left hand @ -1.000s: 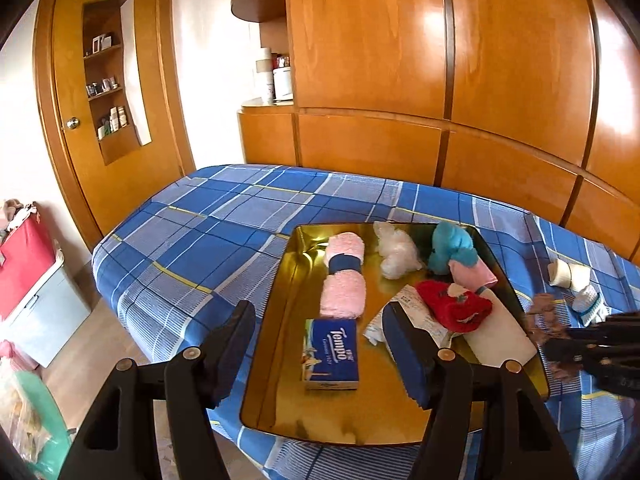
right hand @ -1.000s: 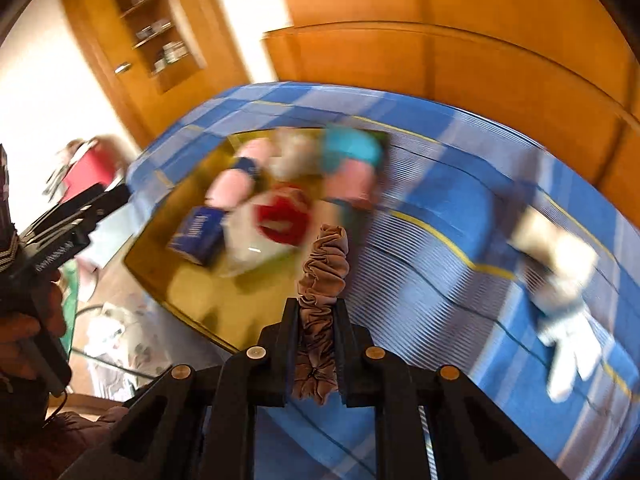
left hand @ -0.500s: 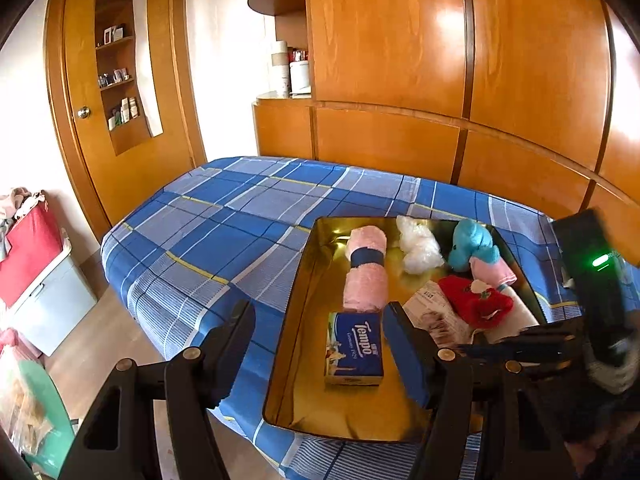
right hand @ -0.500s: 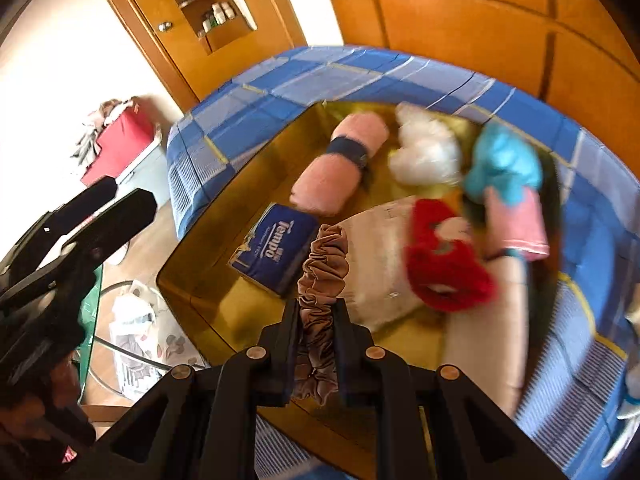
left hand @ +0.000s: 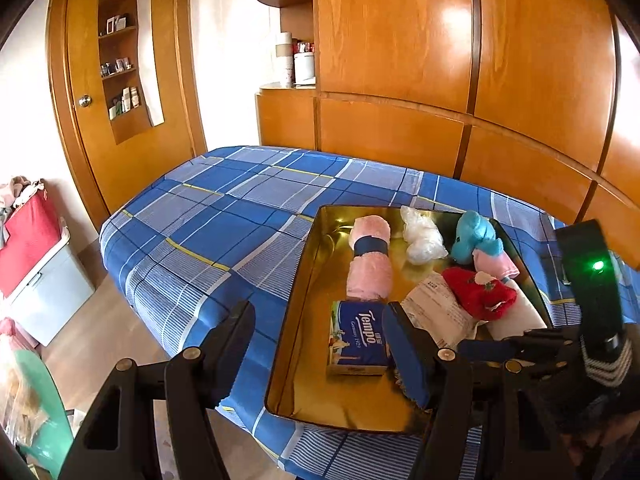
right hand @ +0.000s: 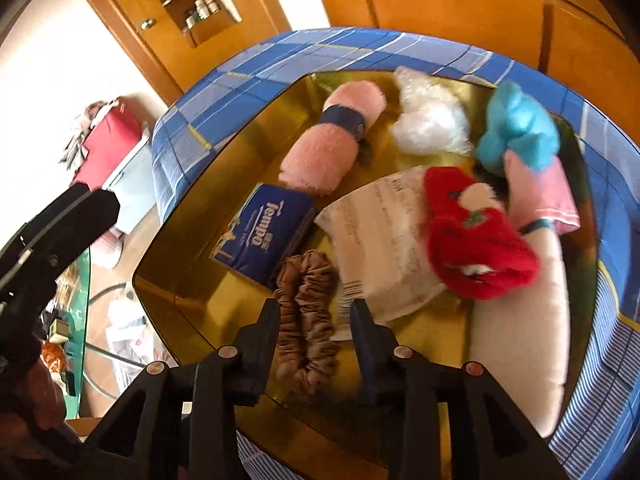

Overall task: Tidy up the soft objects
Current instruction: 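Carry the brown scrunchie into the tray and open the right gripper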

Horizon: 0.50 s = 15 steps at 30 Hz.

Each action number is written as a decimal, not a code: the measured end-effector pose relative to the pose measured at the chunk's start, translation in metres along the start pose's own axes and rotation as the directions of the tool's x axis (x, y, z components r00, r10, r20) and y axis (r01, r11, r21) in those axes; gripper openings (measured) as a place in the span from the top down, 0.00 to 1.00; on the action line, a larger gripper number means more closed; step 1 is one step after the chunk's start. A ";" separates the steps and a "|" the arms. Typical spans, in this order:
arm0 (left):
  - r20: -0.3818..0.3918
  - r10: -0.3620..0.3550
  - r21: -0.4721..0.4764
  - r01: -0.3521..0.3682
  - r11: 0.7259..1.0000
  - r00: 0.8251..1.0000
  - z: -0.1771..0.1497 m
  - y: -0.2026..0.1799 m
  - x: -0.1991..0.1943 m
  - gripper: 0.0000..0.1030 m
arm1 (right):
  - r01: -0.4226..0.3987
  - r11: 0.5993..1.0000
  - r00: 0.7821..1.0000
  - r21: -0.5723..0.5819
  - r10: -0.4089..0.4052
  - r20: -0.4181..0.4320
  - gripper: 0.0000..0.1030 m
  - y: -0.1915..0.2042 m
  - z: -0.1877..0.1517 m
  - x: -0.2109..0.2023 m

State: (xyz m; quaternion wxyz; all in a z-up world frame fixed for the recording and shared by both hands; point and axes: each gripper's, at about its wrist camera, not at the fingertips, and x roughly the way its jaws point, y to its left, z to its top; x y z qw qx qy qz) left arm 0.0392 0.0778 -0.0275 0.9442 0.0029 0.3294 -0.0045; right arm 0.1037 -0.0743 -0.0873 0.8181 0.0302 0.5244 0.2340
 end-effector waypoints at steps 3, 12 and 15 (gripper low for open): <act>0.002 -0.002 0.006 0.002 1.000 1.000 0.000 -0.002 -0.002 0.35 | 0.010 1.000 0.999 0.021 -0.011 0.032 0.64 -0.005 -0.002 -0.010; 0.021 -0.016 0.039 0.015 0.999 1.000 0.002 -0.015 -0.009 0.35 | 0.082 0.995 0.987 0.049 -0.088 0.132 0.64 -0.020 -0.008 -0.049; 0.031 -0.028 0.057 0.026 0.998 0.999 0.003 -0.022 -0.013 0.35 | 0.106 0.993 0.980 0.060 -0.115 0.163 0.64 -0.026 -0.010 -0.061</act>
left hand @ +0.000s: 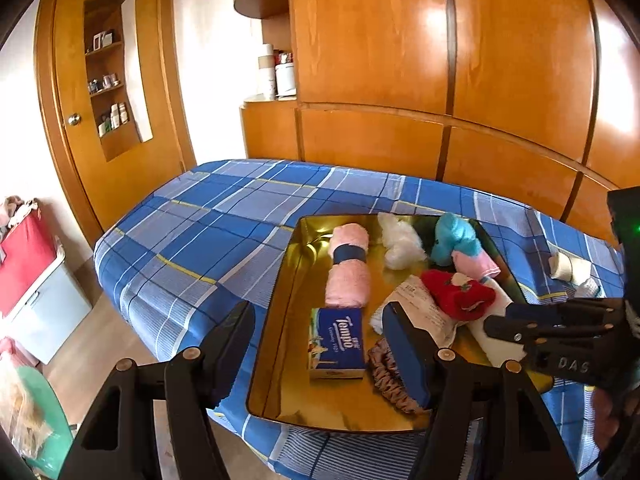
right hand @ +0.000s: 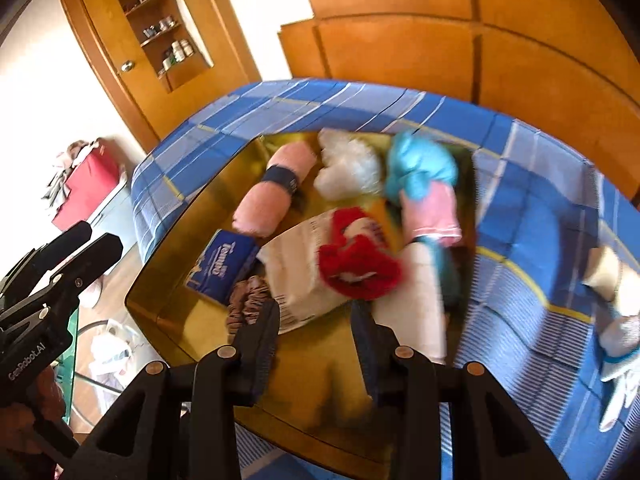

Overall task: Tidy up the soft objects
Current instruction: 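Move the left gripper toward the white knit gloves while the right gripper withdraws from the tray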

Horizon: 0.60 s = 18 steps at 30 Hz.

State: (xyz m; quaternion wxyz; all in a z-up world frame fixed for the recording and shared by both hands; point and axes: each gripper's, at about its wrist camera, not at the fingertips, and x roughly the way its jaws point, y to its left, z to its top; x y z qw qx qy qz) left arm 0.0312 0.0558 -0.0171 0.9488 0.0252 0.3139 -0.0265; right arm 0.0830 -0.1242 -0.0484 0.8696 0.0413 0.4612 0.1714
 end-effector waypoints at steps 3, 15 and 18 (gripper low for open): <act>0.007 -0.007 0.015 0.007 1.000 1.000 0.002 -0.006 -0.002 0.35 | 0.018 1.000 0.999 0.013 -0.019 0.026 0.64 -0.011 -0.003 -0.013; 0.017 -0.041 0.082 0.040 0.996 0.999 0.004 -0.034 -0.008 0.35 | 0.104 0.990 0.990 0.098 -0.112 0.090 0.64 -0.066 -0.014 -0.058; 0.018 -0.054 0.103 0.052 0.993 0.998 0.006 -0.042 -0.007 0.35 | 0.135 0.982 0.984 0.129 -0.148 0.097 0.64 -0.084 -0.019 -0.071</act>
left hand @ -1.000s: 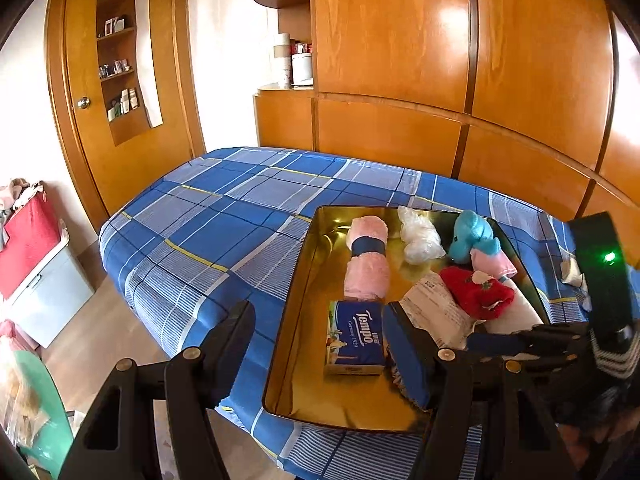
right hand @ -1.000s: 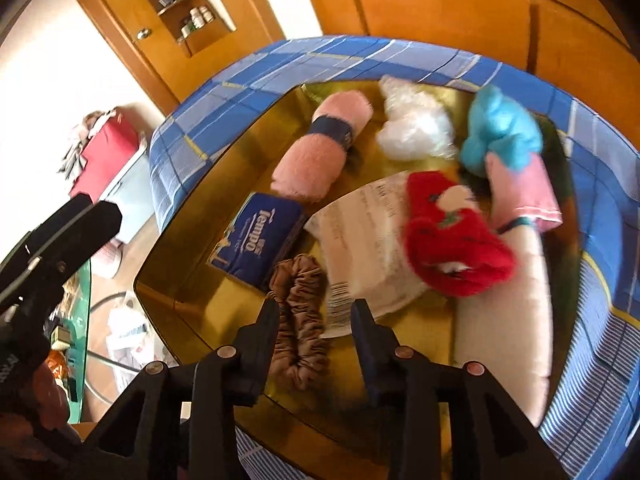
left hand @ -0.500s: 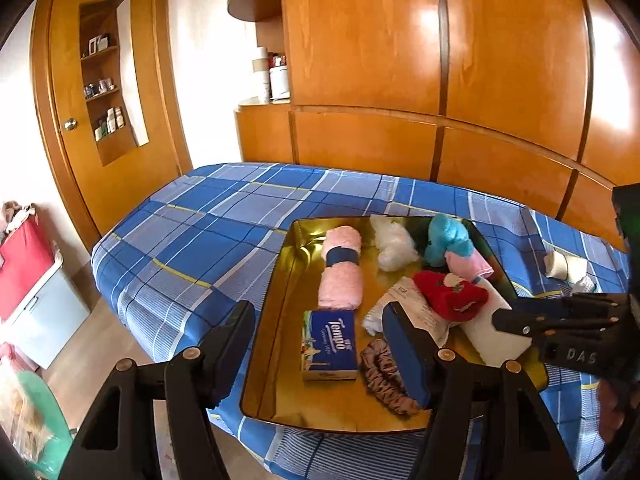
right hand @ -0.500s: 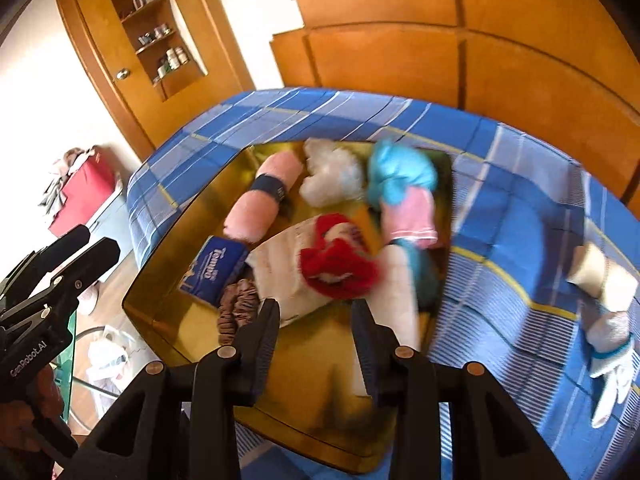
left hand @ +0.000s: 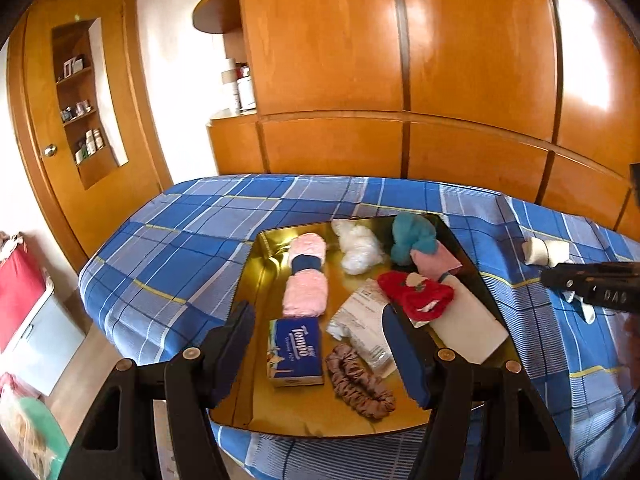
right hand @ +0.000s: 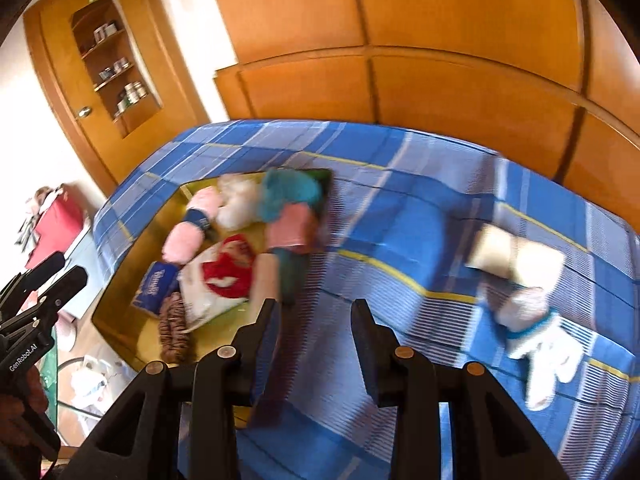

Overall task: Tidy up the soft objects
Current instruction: 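Move the left gripper toward the white knit gloves while the right gripper withdraws from the tray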

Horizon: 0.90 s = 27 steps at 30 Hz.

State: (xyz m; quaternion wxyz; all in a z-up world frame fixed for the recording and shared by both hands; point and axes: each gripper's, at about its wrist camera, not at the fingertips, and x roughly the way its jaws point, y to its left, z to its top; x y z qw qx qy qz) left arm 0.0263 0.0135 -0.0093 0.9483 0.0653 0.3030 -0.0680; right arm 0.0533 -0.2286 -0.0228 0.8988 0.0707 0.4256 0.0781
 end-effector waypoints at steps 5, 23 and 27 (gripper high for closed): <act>0.005 -0.036 0.051 0.036 0.998 0.999 0.007 -0.023 0.002 0.35 | 0.084 0.994 0.996 0.070 -0.085 0.013 0.64 -0.046 -0.004 -0.018; -0.082 -0.237 0.234 0.250 0.940 0.968 0.025 -0.142 0.024 0.35 | 0.272 0.882 0.954 0.385 -0.300 0.014 0.64 -0.204 -0.055 -0.058; -0.149 -0.295 0.244 0.324 0.914 0.944 0.026 -0.178 0.038 0.35 | 0.261 0.849 0.955 0.459 -0.298 0.008 0.64 -0.224 -0.063 -0.061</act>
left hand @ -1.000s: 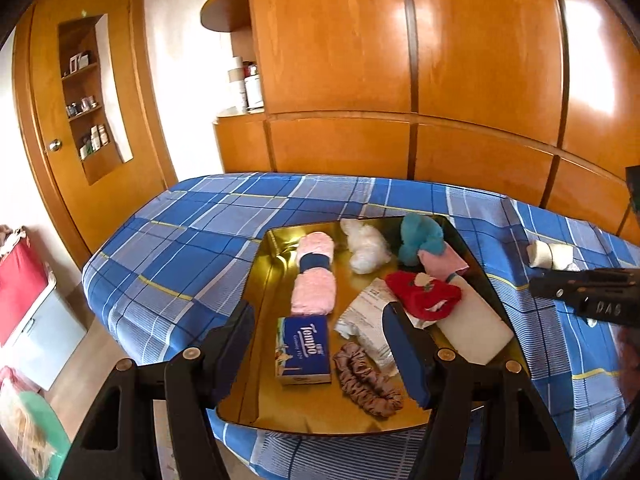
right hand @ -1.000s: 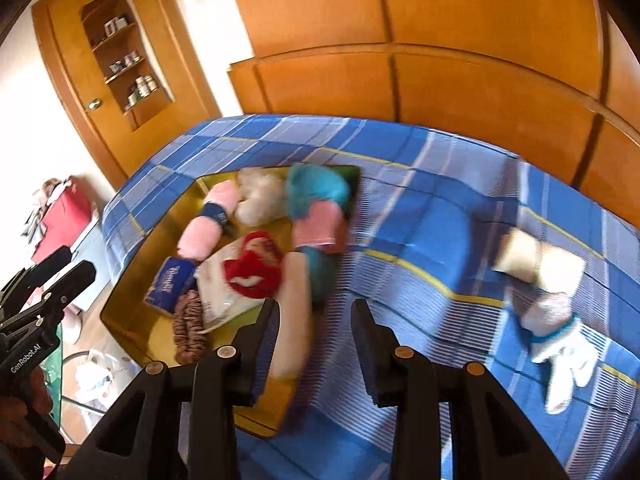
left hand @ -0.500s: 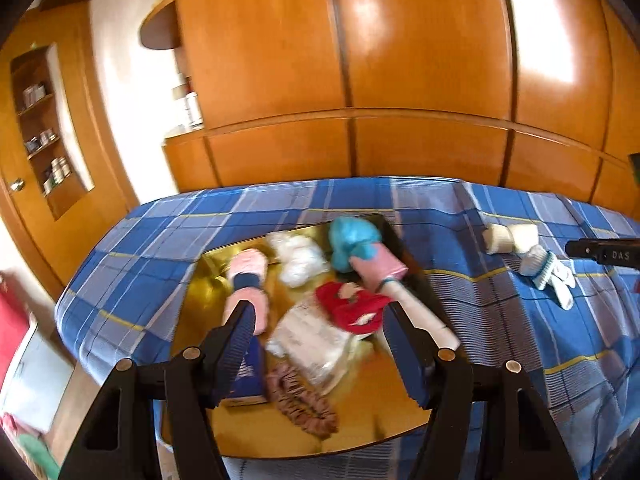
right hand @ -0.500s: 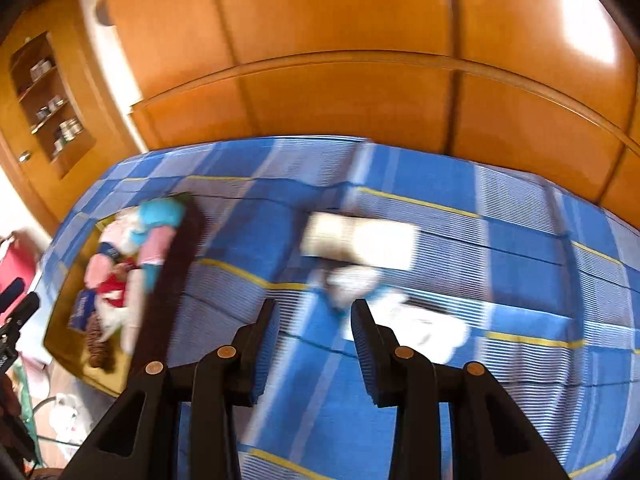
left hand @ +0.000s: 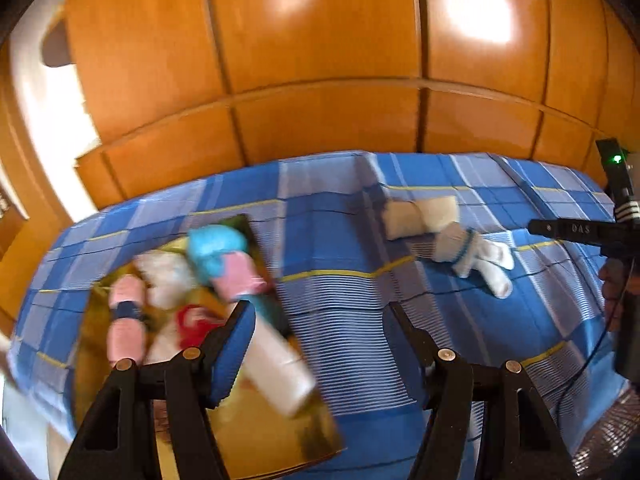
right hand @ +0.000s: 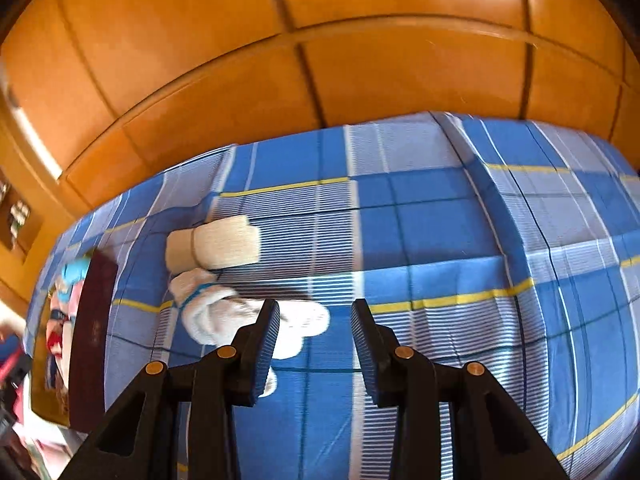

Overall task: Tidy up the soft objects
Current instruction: 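Move the left gripper toward the white knit gloves while the right gripper withdraws from the tray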

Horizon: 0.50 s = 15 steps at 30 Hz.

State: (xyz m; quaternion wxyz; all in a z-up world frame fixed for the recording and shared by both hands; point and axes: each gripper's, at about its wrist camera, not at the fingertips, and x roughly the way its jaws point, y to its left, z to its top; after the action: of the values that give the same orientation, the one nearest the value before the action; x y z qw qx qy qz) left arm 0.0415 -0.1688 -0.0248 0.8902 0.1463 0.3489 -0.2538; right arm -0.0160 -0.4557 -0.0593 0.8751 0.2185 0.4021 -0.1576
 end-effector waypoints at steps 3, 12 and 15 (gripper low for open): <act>-0.053 -0.061 -0.006 0.061 0.998 0.997 0.006 -0.017 0.017 0.35 | 0.008 0.999 1.000 0.052 -0.009 0.009 0.64 -0.011 0.003 -0.002; -0.176 -0.229 -0.089 0.216 0.972 0.957 0.034 -0.070 0.066 0.34 | 0.000 0.987 1.000 0.159 -0.003 0.021 0.60 -0.028 0.007 -0.010; -0.203 -0.274 -0.157 0.245 0.957 0.940 0.046 -0.084 0.084 0.30 | -0.013 0.986 1.000 0.168 0.009 0.027 0.60 -0.028 0.008 -0.013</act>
State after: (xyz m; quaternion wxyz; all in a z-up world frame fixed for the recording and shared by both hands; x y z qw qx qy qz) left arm 0.0728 -0.2878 -0.0577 0.8118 0.0685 0.4784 -0.3278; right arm -0.0317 -0.4827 -0.0522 0.8596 0.2917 0.3745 -0.1890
